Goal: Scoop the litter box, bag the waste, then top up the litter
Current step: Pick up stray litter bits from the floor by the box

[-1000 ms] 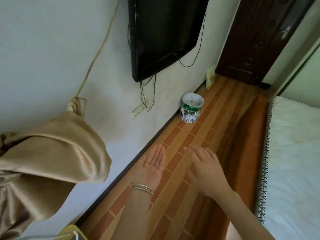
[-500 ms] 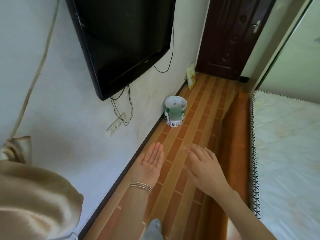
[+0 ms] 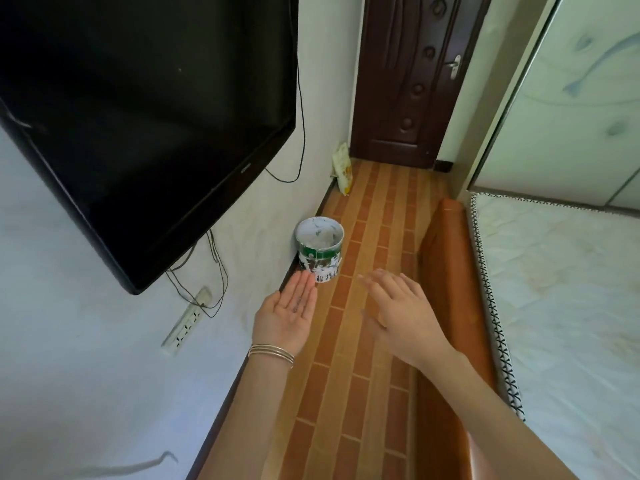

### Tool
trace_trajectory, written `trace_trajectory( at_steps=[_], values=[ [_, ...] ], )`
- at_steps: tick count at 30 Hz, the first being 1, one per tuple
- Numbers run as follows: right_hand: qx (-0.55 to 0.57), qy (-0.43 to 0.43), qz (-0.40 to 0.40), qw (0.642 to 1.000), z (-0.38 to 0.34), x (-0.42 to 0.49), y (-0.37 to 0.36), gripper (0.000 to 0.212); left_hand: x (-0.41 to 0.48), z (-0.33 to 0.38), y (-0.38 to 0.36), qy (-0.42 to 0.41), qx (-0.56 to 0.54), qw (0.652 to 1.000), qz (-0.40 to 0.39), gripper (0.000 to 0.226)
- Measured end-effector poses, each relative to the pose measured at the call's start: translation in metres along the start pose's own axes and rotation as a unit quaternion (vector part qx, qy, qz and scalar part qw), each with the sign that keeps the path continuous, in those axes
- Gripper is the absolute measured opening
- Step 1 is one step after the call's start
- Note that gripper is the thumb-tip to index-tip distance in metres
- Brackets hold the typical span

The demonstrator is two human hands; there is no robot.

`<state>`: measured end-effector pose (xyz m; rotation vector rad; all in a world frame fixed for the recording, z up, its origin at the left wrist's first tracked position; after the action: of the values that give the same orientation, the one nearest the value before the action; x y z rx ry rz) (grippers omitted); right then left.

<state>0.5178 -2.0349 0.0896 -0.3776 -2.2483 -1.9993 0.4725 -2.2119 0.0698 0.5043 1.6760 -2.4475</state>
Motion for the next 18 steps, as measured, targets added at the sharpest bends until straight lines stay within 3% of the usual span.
trace_trajectory(
  at_steps=[18],
  values=[
    [0.028, -0.009, -0.01, 1.0, 0.108, 0.175, -0.056, 0.048, 0.176, -0.077, -0.071, 0.01, 0.001, 1.0, 0.023, 0.04]
  ],
)
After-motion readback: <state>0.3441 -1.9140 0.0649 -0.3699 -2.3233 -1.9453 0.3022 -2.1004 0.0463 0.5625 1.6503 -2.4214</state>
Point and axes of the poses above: each hand's wrist, its own x-axis towards the middle knuckle, its own y-axis out of the back of the hand, z = x × y, the point moved 2 cm from there along x, towards the middle knuckle, and after that the axes turned 15 degrees about -y, right-handed, at the moved point
